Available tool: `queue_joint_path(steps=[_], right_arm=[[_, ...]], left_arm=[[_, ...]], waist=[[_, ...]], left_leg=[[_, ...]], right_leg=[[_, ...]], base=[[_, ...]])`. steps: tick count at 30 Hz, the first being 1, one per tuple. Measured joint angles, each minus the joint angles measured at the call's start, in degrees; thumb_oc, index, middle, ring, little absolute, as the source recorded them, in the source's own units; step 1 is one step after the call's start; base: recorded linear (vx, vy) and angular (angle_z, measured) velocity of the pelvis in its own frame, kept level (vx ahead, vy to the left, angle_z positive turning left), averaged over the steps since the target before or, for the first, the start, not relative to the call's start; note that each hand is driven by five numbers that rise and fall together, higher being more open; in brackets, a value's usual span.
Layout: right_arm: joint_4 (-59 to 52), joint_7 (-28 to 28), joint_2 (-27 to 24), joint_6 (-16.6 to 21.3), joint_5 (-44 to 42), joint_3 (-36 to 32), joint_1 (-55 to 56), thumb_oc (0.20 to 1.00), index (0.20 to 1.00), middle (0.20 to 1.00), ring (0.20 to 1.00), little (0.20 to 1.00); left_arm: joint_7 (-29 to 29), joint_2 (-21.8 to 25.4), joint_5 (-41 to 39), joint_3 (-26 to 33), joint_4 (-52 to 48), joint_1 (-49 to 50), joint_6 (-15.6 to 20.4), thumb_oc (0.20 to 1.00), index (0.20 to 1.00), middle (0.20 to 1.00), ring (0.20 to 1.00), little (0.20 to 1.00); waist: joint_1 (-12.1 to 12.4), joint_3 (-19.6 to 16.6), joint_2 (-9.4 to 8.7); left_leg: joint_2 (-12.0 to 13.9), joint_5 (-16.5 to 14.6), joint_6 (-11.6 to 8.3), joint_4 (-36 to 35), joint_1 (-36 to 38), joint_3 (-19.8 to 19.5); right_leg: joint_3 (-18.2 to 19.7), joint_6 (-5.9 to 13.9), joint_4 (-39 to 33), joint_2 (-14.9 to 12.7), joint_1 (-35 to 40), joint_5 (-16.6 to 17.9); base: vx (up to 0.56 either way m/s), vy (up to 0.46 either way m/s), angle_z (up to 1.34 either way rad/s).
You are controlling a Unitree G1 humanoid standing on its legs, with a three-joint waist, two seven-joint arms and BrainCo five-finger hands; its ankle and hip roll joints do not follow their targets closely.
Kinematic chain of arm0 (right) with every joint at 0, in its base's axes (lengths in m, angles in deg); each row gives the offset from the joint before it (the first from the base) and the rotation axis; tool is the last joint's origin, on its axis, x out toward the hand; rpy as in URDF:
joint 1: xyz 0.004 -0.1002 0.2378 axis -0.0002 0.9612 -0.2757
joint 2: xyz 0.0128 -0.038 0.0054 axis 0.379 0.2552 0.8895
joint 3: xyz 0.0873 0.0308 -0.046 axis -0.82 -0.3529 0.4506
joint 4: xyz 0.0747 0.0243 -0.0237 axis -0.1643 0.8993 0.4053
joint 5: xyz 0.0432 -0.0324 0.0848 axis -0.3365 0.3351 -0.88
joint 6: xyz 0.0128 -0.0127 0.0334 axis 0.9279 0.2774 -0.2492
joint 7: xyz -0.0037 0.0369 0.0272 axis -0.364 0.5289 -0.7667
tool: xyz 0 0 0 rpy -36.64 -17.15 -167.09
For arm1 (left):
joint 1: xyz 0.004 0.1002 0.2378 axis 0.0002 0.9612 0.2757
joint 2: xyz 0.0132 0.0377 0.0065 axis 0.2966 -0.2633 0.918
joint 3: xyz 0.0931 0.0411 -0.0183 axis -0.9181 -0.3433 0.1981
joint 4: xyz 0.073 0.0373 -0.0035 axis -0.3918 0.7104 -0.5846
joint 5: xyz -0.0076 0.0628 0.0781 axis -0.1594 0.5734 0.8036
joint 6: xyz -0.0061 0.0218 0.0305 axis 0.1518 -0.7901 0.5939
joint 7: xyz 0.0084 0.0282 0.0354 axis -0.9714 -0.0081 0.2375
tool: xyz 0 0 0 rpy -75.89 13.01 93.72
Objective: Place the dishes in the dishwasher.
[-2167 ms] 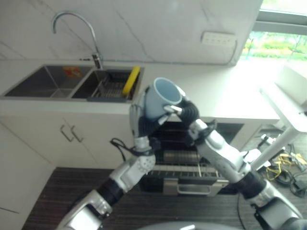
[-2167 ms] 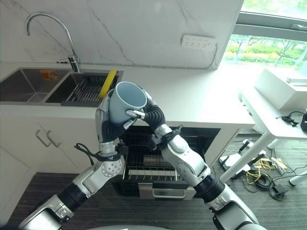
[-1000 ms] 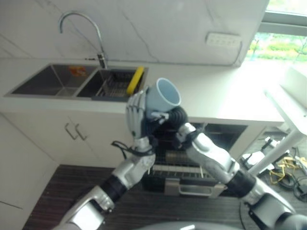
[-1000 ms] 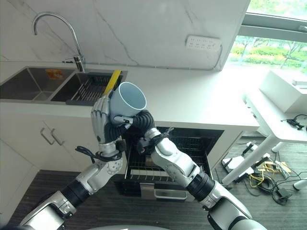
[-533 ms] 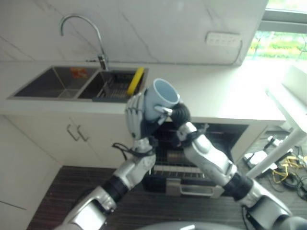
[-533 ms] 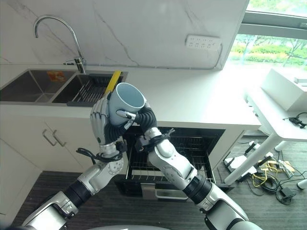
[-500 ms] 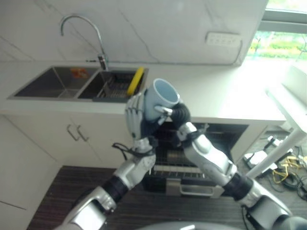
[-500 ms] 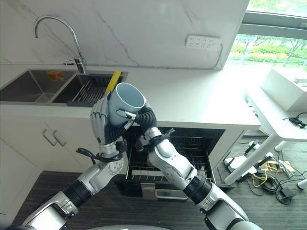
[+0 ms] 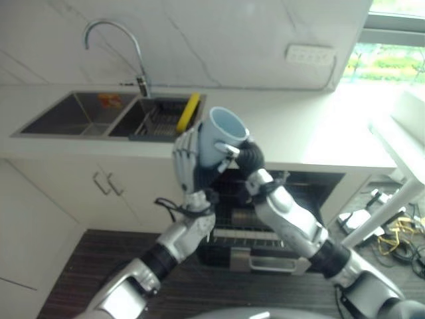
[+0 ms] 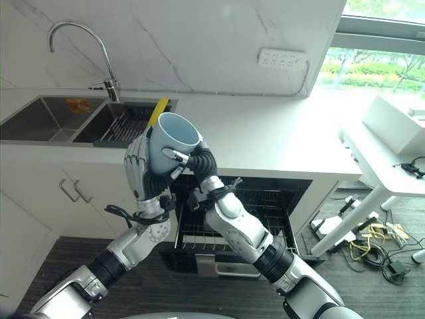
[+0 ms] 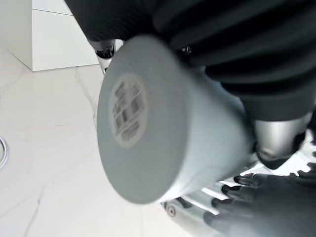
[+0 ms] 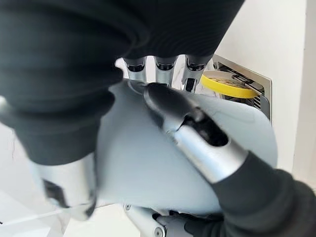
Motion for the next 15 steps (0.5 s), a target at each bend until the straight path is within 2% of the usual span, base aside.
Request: queue_joint_path(steps=[5, 8, 9, 10, 11, 15], right_arm=[[0.01, -0.06, -0.01, 0.09, -0.04, -0.03, 0.0, 0.2, 0.2, 0.2, 0.2, 0.2], [0.02, -0.07, -0.03, 0.32, -0.05, -0.03, 0.0, 0.2, 0.2, 0.2, 0.2, 0.2], [0.02, -0.06, -0.03, 0.4, -0.07, -0.03, 0.01, 0.2, 0.2, 0.2, 0.2, 0.2], [0.03, -0.06, -0.03, 0.44, -0.08, -0.03, 0.01, 0.2, 0.2, 0.2, 0.2, 0.2], [0.04, -0.06, -0.03, 0.67, -0.08, -0.05, 0.0, 0.2, 0.2, 0.2, 0.2, 0.2], [0.06, 0.53, -0.02, 1.86, -0.06, -0.94, 0.0, 0.2, 0.2, 0.2, 0.2, 0.2]], left_arm=[[-0.13, 0.07, -0.04, 0.0, 0.02, 0.0, 0.85, 0.2, 0.2, 0.2, 0.2, 0.2], [-0.2, 0.07, -0.04, 0.0, 0.01, -0.01, 0.97, 0.322, 0.322, 0.322, 0.322, 0.322], [-0.22, 0.07, -0.04, 0.0, -0.01, -0.01, 0.98, 0.454, 0.454, 0.454, 0.454, 0.454], [-0.23, 0.06, -0.04, 0.0, -0.02, -0.01, 0.98, 0.959, 0.959, 0.959, 0.959, 0.959], [-0.6, 0.09, -0.03, -0.07, -0.02, -0.01, 0.98, 1.0, 1.0, 1.0, 1.0, 1.0], [-2.15, 0.19, 0.11, -1.75, 0.05, 0.03, 2.3, 1.0, 1.0, 1.0, 1.0, 1.0]], waist=[[0.1, 0.0, 0.0], [0.12, 0.0, 0.0], [0.12, 0.0, 0.0], [0.12, 0.0, 0.0], [0.12, 0.0, 0.0], [0.13, 0.0, 0.0]], left_leg=[[-0.02, 0.0, 0.0, 0.0, -0.01, 0.0], [-0.02, 0.0, 0.0, 0.0, -0.01, -0.01], [-0.02, 0.0, 0.0, 0.0, -0.01, -0.01], [-0.02, 0.0, 0.0, 0.0, -0.01, 0.0], [-0.02, 0.0, 0.0, 0.0, -0.01, -0.01], [-0.03, 0.0, 0.0, 0.0, -0.01, 0.0]], right_leg=[[0.0, 0.0, 0.0, 0.0, -0.02, 0.0], [0.0, 0.0, 0.0, 0.0, -0.02, 0.0], [0.0, 0.0, 0.01, 0.0, -0.02, 0.0], [0.01, 0.0, 0.01, 0.0, -0.02, 0.0], [0.01, 0.0, 0.01, 0.0, -0.02, 0.0], [0.01, 0.0, 0.02, -0.01, -0.03, 0.0]], base=[[0.0, 0.0, 0.0], [0.0, 0.0, 0.0], [0.0, 0.0, 0.0], [0.0, 0.0, 0.0], [0.0, 0.0, 0.0], [0.0, 0.0, 0.0]])
